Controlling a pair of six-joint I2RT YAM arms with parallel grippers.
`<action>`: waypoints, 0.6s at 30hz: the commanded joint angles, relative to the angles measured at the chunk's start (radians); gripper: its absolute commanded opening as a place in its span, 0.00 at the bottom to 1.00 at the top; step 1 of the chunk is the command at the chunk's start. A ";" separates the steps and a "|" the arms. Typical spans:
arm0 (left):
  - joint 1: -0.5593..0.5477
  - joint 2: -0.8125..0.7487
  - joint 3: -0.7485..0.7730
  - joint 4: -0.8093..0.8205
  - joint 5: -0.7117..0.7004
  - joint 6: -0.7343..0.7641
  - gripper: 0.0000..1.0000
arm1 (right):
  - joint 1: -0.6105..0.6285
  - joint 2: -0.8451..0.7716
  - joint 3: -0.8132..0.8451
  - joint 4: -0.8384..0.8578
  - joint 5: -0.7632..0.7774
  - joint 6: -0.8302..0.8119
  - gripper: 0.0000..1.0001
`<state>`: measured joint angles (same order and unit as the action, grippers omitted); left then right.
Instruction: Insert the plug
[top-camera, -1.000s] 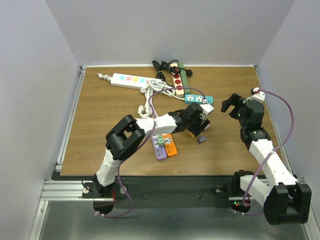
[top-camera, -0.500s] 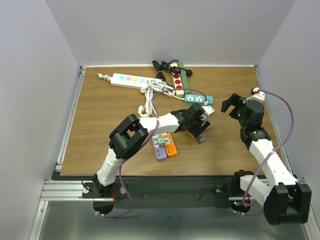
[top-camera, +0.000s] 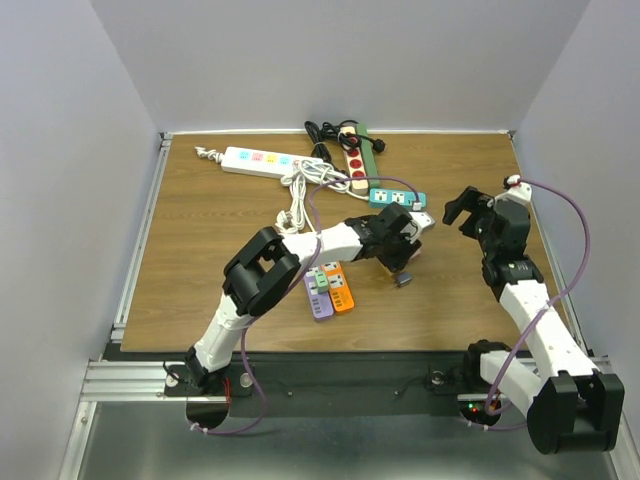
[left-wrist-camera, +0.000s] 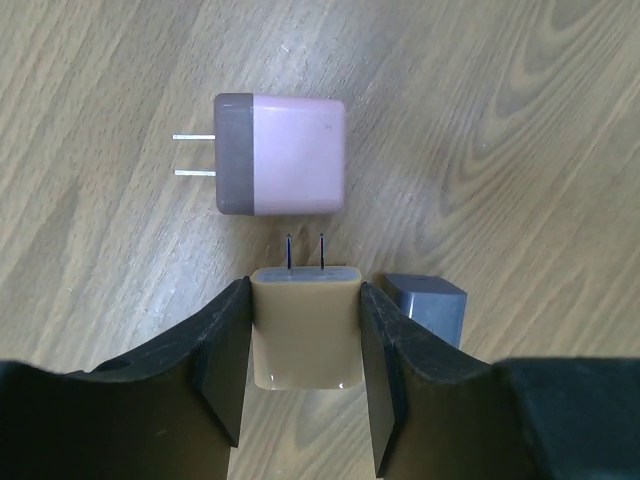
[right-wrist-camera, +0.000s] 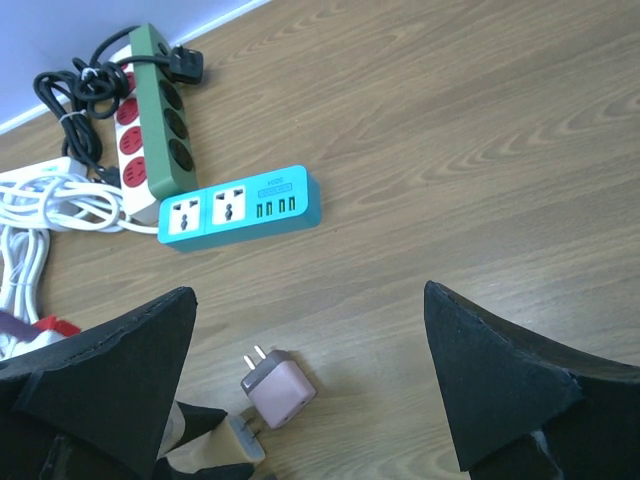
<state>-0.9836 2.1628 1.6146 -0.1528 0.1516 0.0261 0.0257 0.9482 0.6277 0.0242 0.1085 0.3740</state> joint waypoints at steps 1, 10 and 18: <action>0.051 -0.079 -0.024 0.005 0.077 -0.119 0.00 | -0.004 -0.043 0.070 0.013 0.005 -0.010 1.00; 0.269 -0.296 -0.197 0.318 0.200 -0.644 0.00 | 0.003 -0.037 0.087 0.092 -0.087 0.055 0.92; 0.295 -0.348 -0.278 0.541 0.195 -1.098 0.00 | 0.238 0.010 0.093 0.180 0.029 0.042 0.89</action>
<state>-0.6727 1.8656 1.3781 0.2279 0.3191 -0.8062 0.1387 0.9443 0.6781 0.1081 0.0677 0.4339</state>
